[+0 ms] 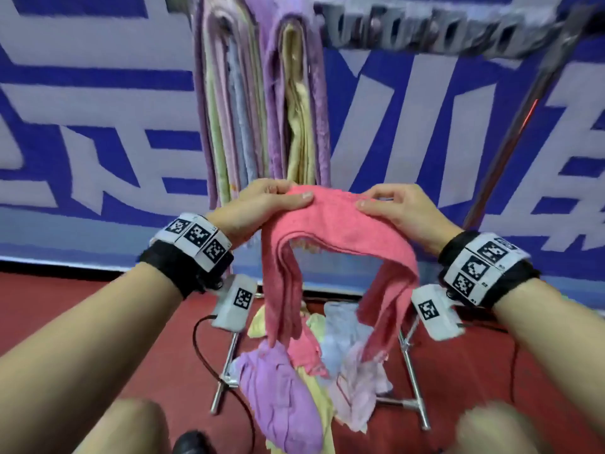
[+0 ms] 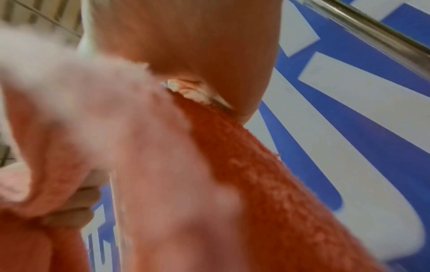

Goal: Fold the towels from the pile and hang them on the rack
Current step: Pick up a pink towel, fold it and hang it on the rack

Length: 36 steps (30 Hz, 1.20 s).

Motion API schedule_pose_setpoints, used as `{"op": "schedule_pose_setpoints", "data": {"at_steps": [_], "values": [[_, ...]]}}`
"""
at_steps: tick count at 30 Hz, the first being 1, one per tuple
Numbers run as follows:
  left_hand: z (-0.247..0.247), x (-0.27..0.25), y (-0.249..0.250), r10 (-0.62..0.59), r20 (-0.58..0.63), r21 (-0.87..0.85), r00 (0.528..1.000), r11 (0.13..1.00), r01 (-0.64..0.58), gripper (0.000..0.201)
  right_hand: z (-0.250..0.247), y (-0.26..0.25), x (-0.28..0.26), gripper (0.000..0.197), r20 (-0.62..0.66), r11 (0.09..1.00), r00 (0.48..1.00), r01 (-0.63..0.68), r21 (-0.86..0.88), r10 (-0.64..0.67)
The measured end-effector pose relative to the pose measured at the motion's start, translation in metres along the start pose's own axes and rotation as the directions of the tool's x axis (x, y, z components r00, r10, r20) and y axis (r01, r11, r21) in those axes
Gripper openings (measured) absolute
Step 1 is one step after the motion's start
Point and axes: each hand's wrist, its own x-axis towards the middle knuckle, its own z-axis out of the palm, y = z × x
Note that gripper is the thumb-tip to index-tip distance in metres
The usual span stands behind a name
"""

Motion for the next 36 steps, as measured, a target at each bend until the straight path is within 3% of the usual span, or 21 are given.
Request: {"op": "schedule_pose_setpoints", "data": {"at_steps": [3, 6, 9, 11, 16, 20, 23, 26, 29, 33, 35, 36], "values": [[-0.014, 0.011, 0.082, 0.185, -0.166, -0.023, 0.969, 0.981, -0.192, 0.011, -0.022, -0.065, 0.023, 0.027, -0.048, 0.997, 0.997, 0.068, 0.029, -0.067], [-0.03, 0.025, 0.153, 0.321, -0.346, -0.022, 0.881, 0.936, -0.35, 0.009, -0.034, -0.117, 0.043, 0.055, -0.145, 0.977, 0.988, 0.089, 0.192, -0.062], [-0.048, 0.039, 0.207, 0.365, -0.503, 0.059, 0.783, 0.919, -0.391, 0.017, -0.04, -0.149, 0.062, 0.038, -0.202, 0.931, 0.979, 0.073, 0.359, 0.002], [-0.058, 0.049, 0.227, 0.361, -0.535, 0.134, 0.764, 0.929, -0.345, 0.021, -0.04, -0.157, 0.073, 0.034, -0.195, 0.908, 0.979, 0.038, 0.417, 0.049], [-0.067, 0.069, 0.234, 0.373, -0.498, 0.352, 0.782, 0.912, -0.211, 0.023, -0.029, -0.141, 0.101, 0.039, -0.193, 0.884, 0.96, -0.096, 0.457, 0.204], [-0.073, 0.079, 0.231, 0.376, -0.513, 0.523, 0.772, 0.85, -0.066, 0.026, -0.023, -0.128, 0.127, 0.045, -0.227, 0.908, 0.944, -0.135, 0.396, 0.239], [-0.082, 0.082, 0.228, 0.399, -0.46, 0.749, 0.793, 0.654, 0.105, 0.03, -0.017, -0.126, 0.14, 0.046, -0.248, 0.933, 0.938, -0.155, 0.324, 0.242], [-0.084, 0.083, 0.224, 0.406, -0.303, 0.904, 0.862, 0.409, 0.125, 0.024, -0.014, -0.121, 0.145, 0.045, -0.233, 0.964, 0.944, -0.192, 0.185, 0.233], [-0.076, 0.08, 0.22, 0.402, -0.219, 0.971, 0.889, 0.182, 0.156, 0.023, -0.009, -0.116, 0.147, 0.051, -0.21, 0.968, 0.949, -0.207, 0.145, 0.234], [-0.068, 0.078, 0.218, 0.391, -0.198, 0.98, 0.899, 0.076, 0.183, 0.032, -0.005, -0.117, 0.141, 0.031, -0.353, 0.985, 0.92, -0.168, 0.038, 0.171], [-0.066, 0.077, 0.221, 0.354, -0.226, 0.974, 0.907, 0.097, 0.205, 0.032, -0.001, -0.123, 0.131, 0.021, -0.366, 0.99, 0.921, -0.113, 0.085, 0.136], [-0.066, 0.076, 0.222, 0.324, -0.256, 0.964, 0.911, 0.152, 0.217, 0.032, 0.003, -0.127, 0.126, 0.023, -0.36, 0.991, 0.928, -0.06, 0.119, 0.1]]}}
